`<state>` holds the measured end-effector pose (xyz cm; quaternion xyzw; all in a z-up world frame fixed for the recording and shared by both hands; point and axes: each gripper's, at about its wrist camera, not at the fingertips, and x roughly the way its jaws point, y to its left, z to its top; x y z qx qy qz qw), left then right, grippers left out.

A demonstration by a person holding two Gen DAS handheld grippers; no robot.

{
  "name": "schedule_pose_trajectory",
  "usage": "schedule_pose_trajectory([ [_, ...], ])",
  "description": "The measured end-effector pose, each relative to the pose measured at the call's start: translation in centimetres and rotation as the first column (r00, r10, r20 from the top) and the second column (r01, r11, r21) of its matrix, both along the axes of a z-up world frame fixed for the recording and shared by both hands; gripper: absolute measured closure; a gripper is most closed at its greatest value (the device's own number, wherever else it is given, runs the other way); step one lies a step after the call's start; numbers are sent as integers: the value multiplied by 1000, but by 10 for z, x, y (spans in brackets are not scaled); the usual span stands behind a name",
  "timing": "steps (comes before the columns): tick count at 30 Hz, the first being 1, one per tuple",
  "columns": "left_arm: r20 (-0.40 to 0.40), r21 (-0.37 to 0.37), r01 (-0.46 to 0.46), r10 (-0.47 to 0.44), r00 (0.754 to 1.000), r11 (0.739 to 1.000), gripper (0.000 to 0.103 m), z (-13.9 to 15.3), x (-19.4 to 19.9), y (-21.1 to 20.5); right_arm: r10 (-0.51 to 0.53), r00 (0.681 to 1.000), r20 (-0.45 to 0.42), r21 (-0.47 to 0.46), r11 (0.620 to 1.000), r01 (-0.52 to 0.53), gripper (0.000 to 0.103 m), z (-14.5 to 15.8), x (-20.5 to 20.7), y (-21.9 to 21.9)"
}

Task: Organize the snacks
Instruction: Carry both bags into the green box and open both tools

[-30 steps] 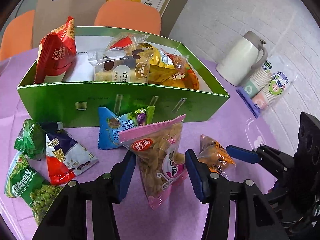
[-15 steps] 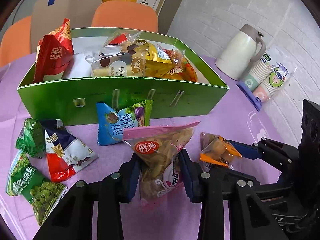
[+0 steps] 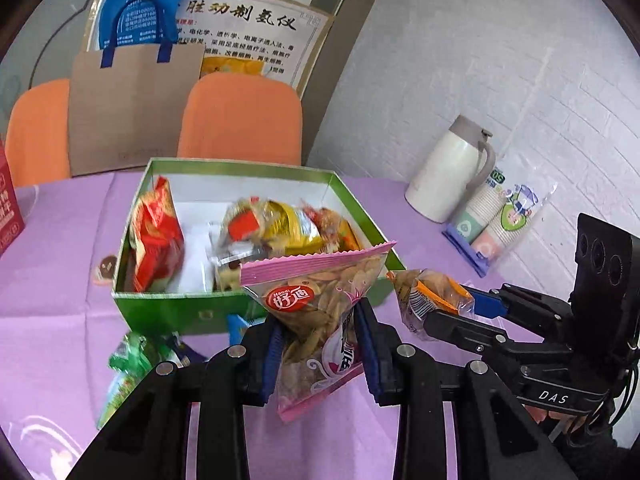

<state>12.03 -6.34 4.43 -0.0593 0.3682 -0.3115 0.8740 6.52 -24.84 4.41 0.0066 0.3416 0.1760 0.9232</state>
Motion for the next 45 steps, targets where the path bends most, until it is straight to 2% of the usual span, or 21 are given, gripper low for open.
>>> schedule_pose_trajectory([
  [2, 22, -3, -22, 22, 1000, 1000, 69, 12, 12, 3, -15, 1000, 18, 12, 1000, 15, 62, 6, 13, -1],
  [7, 18, -27, -94, 94, 995, 995, 69, 27, 55, 10, -77, 996, 47, 3, 997, 77, 62, 11, 58, 0],
  [15, -33, -3, -173, 173, 984, 985, 69, 18, 114, 16, -141, 989, 35, -33, 989, 142, 62, 0, 120, 1],
  [19, -50, 7, -187, 187, 981, 982, 68, 9, 127, 19, -152, 988, 38, -50, 987, 153, 60, -10, 136, 6],
  [20, -54, 12, -187, 187, 981, 982, 67, 7, 128, 19, -147, 989, 28, -55, 987, 148, 59, -15, 140, 7],
  [21, -55, 19, -191, 192, 980, 981, 61, 4, 128, 20, -137, 991, 5, -65, 988, 137, 55, -19, 143, 8],
  [22, -54, 23, -191, 192, 980, 981, 56, 3, 127, 21, -133, 991, -13, -80, 988, 131, 38, -22, 143, 10],
  [23, -45, 30, -196, 197, 979, 980, 37, 3, 125, 22, -132, 991, -15, -101, 986, 130, 26, -24, 142, 11],
  [24, -30, 36, -209, 210, 977, 977, 22, 4, 122, 24, -124, 992, -2, -120, 985, 123, 24, -25, 138, 11],
  [25, -3, 42, -230, 230, 973, 972, 18, 6, 119, 26, -118, 993, 9, -131, 984, 118, 24, -26, 133, 11],
  [27, 45, 51, -254, 251, 967, 966, 16, 11, 112, 28, -121, 993, 12, -136, 983, 121, 22, -26, 126, 9],
  [34, 69, 69, -255, 250, 966, 965, 16, 26, 91, 35, -139, 990, 22, -59, 988, 140, 18, -5, 97, 1],
  [38, 89, 95, -260, 251, 964, 961, 16, 36, 63, 38, -142, 989, 50, -15, 990, 143, 10, 12, 71, 1],
  [45, 130, 111, -262, 247, 960, 959, 15, 33, 2, 48, -100, 994, 51, 23, 995, 99, 9, 16, 21, 5],
])
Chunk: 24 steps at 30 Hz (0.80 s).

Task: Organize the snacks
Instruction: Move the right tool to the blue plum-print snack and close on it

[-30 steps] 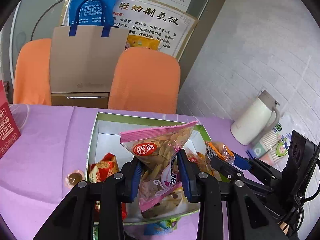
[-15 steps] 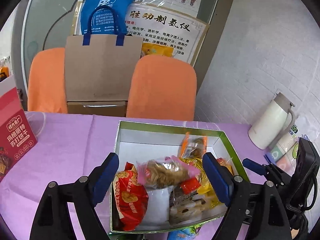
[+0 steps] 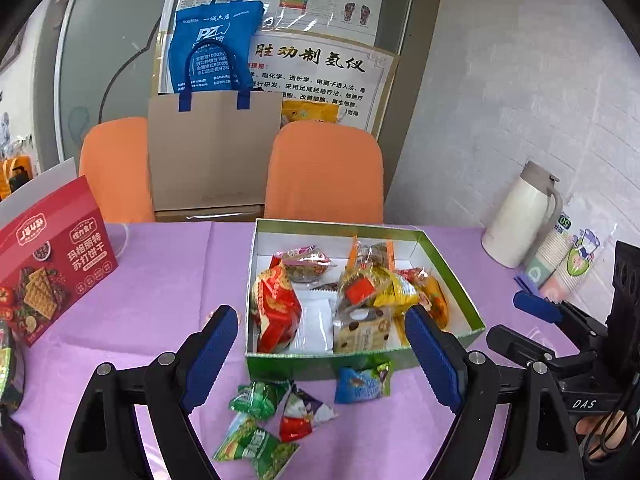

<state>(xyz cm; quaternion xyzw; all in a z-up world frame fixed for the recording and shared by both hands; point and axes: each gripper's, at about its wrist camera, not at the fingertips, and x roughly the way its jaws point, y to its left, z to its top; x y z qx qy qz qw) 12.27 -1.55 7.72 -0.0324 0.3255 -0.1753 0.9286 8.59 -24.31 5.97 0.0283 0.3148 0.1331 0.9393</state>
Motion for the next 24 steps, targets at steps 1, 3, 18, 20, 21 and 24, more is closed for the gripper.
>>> schedule_pose_trajectory([
  [1, 4, 6, -4, 4, 1000, 1000, 15, -4, -7, 2, 9, 1000, -6, 2, 1000, -9, 9, -3, -5, 1],
  [3, -1, 14, -7, 7, 1000, 1000, 15, -15, -22, 8, 26, 999, -25, 8, 1000, -26, 9, -12, -14, 3],
  [18, -190, 5, -47, 47, 981, 999, 15, -96, -54, 47, 140, 967, -212, 56, 990, -131, 19, -82, -4, 40],
  [20, -191, -14, -58, 54, 980, 998, 16, -97, -51, 51, 135, 964, -229, 59, 990, -125, 21, -88, 5, 45],
  [21, -190, -29, -65, 59, 980, 997, 16, -98, -49, 54, 132, 963, -235, 61, 991, -121, 21, -90, 9, 47],
  [24, -190, -59, -96, 83, 978, 994, 16, -100, -42, 57, 117, 960, -255, 71, 992, -102, 23, -98, 22, 50],
])
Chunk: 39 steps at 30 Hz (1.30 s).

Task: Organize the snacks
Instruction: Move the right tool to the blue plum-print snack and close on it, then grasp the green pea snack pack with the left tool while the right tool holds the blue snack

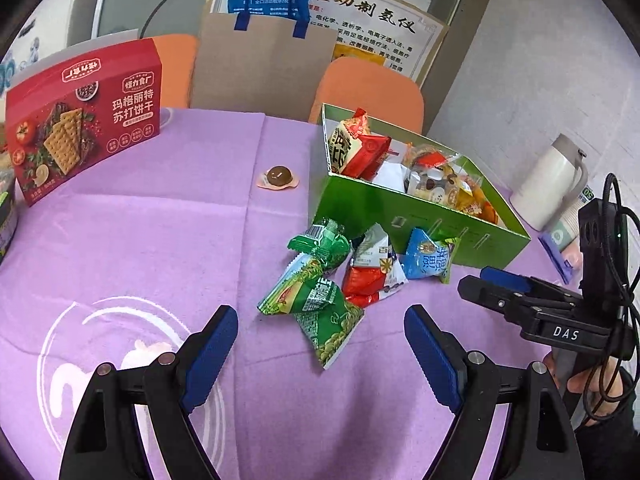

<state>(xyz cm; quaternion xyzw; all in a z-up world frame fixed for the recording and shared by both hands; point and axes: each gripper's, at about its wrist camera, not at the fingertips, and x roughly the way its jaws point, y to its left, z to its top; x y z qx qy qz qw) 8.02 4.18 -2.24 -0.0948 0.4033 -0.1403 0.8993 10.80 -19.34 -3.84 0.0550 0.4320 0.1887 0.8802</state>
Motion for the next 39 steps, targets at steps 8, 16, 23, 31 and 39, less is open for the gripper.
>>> schedule_pose_trajectory([
  [8, -10, 13, -4, 4, 1000, 1000, 19, -8, 13, -9, -30, 998, -50, 28, 999, 31, 37, -15, 24, 4],
  [16, -19, 13, -6, 6, 1000, 1000, 20, -10, 17, -9, -3, 999, -53, 56, 998, 6, 71, -15, 24, 6],
  [23, -36, 12, -4, 4, 999, 1000, 22, -15, 19, -8, 76, 997, -30, -5, 997, -76, 72, -8, -4, 20],
  [31, -62, 5, 12, -12, 998, 1000, 28, -21, 21, -5, 144, 987, -67, 2, 990, -144, 68, -9, -50, 15],
  [39, -90, -51, 9, -13, 996, 999, 28, -22, 18, 1, 119, 992, -45, -24, 992, -120, 61, -6, -60, 9],
])
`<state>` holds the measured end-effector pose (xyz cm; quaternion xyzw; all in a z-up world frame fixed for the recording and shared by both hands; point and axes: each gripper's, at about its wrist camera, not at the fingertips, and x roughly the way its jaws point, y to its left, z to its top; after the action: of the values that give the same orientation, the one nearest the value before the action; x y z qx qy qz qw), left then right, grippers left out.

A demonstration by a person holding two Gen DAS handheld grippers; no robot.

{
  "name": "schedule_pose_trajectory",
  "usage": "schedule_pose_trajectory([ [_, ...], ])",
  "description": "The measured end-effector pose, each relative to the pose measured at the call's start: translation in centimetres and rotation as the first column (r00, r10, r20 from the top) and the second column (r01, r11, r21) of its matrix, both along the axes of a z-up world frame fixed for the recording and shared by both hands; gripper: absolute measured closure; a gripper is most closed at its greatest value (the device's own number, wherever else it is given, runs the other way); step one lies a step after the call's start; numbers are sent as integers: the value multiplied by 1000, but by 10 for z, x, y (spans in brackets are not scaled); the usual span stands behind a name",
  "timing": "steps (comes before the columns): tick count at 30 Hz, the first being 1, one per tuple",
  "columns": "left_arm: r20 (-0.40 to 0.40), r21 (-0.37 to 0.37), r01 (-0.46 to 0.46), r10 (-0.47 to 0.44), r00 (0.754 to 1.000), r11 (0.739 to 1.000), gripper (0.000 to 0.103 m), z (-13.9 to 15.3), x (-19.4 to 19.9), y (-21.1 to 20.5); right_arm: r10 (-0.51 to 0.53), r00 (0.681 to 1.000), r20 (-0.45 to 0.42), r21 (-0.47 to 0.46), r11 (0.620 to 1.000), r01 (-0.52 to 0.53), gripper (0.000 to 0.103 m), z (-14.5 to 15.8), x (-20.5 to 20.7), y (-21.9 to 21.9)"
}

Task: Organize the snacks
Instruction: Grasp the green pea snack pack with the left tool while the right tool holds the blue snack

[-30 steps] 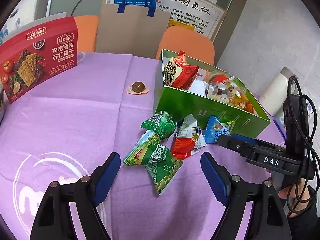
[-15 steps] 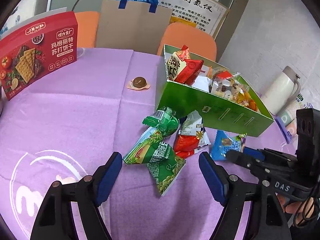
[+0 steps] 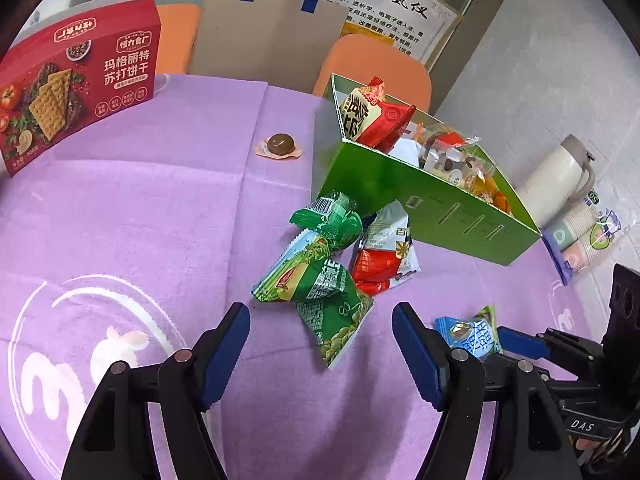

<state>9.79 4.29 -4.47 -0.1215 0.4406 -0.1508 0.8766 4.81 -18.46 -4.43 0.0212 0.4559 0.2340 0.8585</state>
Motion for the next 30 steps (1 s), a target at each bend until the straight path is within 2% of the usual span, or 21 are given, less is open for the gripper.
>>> schedule_pose_trajectory([
  [2, -2, -20, -8, 8, 1000, 1000, 28, 1, 6, -2, -9, 1000, -4, 6, 1000, 9, 60, 0, 1, -3],
  [5, -1, 11, -5, 5, 1000, 1000, 28, 0, 16, -7, -13, 1000, -5, 11, 1000, 13, 58, 1, 1, -5],
  [7, -9, 13, 4, -4, 1000, 1000, 38, -3, 20, -7, -15, 1000, -4, 12, 1000, 15, 58, 1, 0, -6],
  [8, -22, 21, 14, -13, 1000, 1000, 51, -6, 22, -6, -15, 1000, -4, 14, 1000, 15, 58, 1, 0, -6],
  [9, -16, 17, 28, -27, 999, 999, 52, -6, 22, -4, -14, 1000, -5, 14, 1000, 14, 57, 1, 1, -6],
  [16, -43, 42, 28, -26, 999, 999, 52, -3, 14, 15, 7, 1000, -1, -2, 1000, -7, 52, 2, 4, -2],
  [21, -47, 57, 48, -45, 998, 997, 43, -6, 14, 9, 12, 1000, -17, 3, 1000, -11, 51, -1, 11, 3],
  [30, -23, 59, 38, -37, 999, 998, 43, -6, 20, 4, 19, 1000, -8, -19, 1000, -19, 46, -8, 19, 16],
])
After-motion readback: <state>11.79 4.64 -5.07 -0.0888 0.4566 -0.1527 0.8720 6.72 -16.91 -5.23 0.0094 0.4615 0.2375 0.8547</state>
